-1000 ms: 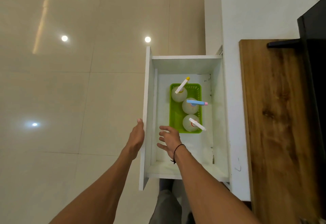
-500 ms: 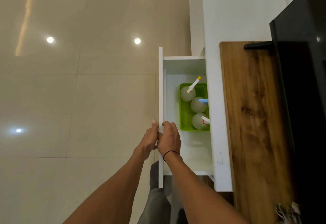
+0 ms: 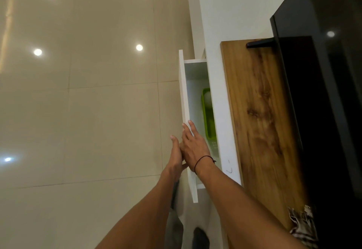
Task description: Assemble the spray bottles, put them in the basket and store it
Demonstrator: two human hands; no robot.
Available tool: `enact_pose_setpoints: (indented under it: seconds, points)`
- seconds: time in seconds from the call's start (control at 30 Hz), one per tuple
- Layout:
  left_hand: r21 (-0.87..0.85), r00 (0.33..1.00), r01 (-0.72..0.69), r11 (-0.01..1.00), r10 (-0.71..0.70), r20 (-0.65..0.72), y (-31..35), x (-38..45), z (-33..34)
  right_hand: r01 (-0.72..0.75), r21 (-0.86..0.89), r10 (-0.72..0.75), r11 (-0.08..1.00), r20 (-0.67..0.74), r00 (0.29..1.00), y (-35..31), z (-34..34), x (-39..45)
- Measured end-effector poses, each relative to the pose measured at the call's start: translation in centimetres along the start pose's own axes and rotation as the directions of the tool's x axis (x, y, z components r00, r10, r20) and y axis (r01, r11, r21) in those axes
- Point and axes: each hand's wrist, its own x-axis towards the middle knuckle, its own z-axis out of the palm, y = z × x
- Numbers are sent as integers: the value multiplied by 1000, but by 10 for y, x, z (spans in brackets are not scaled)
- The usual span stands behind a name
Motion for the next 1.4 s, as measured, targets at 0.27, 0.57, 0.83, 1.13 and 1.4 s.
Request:
enact_pose_setpoints:
  seconds: [0.27,0.57,0.83,1.13,1.4]
  points:
    - [37,999,-7,999,6,44,-19,-4,48,53,-179,-41,982,71,997,34,33,-16]
    - [125,989,68,990,-84,122,-28,-16,78,33,-236,5,971,158,987,55,51,-41]
    - [172,986,79,982,-102,134,-36,-39,76,58,-265,-12,963,170,985,52,42,-71]
    - [474,978,-124,872,27,205,-5,-129,87,-113,-67,119,991,84,989,66,-18,-157]
    - [553,882,-460,694,430,193,54,-270,109,-342,523,448,781,-87,890,109,-133,-282]
